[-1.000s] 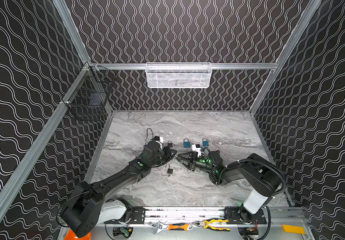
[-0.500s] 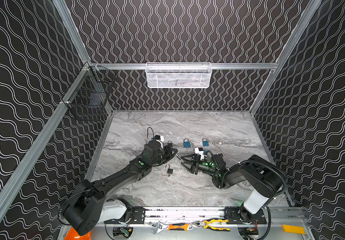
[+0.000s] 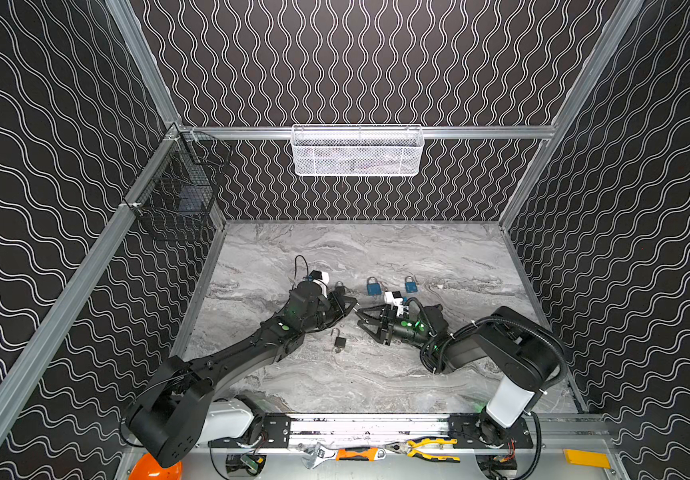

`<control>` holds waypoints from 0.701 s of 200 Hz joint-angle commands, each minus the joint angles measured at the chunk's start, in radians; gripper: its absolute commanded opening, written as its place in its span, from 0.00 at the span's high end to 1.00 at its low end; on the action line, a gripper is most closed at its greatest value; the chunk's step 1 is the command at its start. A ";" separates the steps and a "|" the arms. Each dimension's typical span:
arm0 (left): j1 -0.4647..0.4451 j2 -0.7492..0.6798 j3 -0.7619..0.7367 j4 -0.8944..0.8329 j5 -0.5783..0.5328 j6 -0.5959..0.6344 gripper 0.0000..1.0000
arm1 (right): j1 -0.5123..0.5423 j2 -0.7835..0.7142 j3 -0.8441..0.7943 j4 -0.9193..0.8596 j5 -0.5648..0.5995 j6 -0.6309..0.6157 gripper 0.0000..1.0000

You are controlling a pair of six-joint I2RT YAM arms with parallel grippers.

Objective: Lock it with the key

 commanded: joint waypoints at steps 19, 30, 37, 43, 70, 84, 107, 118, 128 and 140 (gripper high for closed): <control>-0.001 -0.006 -0.016 0.049 0.008 0.002 1.00 | -0.011 0.012 0.012 0.098 -0.011 0.023 0.46; 0.000 -0.006 -0.020 0.050 0.008 0.002 1.00 | -0.017 0.006 0.007 0.097 -0.011 0.021 0.46; -0.001 -0.006 -0.022 0.053 0.008 0.002 1.00 | -0.020 0.003 0.004 0.097 -0.011 0.021 0.46; -0.001 -0.005 -0.023 0.055 0.009 0.001 1.00 | -0.024 -0.001 0.002 0.098 -0.011 0.023 0.46; -0.001 0.002 -0.029 0.067 0.016 -0.003 1.00 | -0.035 -0.014 -0.004 0.094 -0.013 0.017 0.46; -0.001 0.005 -0.026 0.065 0.017 -0.001 1.00 | -0.041 -0.017 -0.005 0.098 -0.014 0.019 0.46; -0.001 0.006 -0.028 0.070 0.021 -0.001 1.00 | -0.047 -0.016 -0.007 0.103 -0.016 0.020 0.47; -0.002 0.005 -0.031 0.073 0.020 -0.001 1.00 | -0.050 -0.013 -0.011 0.115 -0.016 0.026 0.48; -0.001 0.003 -0.032 0.072 0.018 -0.001 1.00 | -0.051 -0.013 -0.014 0.120 -0.015 0.027 0.49; -0.002 0.000 -0.034 0.070 0.016 -0.002 1.00 | -0.050 -0.014 -0.017 0.116 -0.015 0.024 0.50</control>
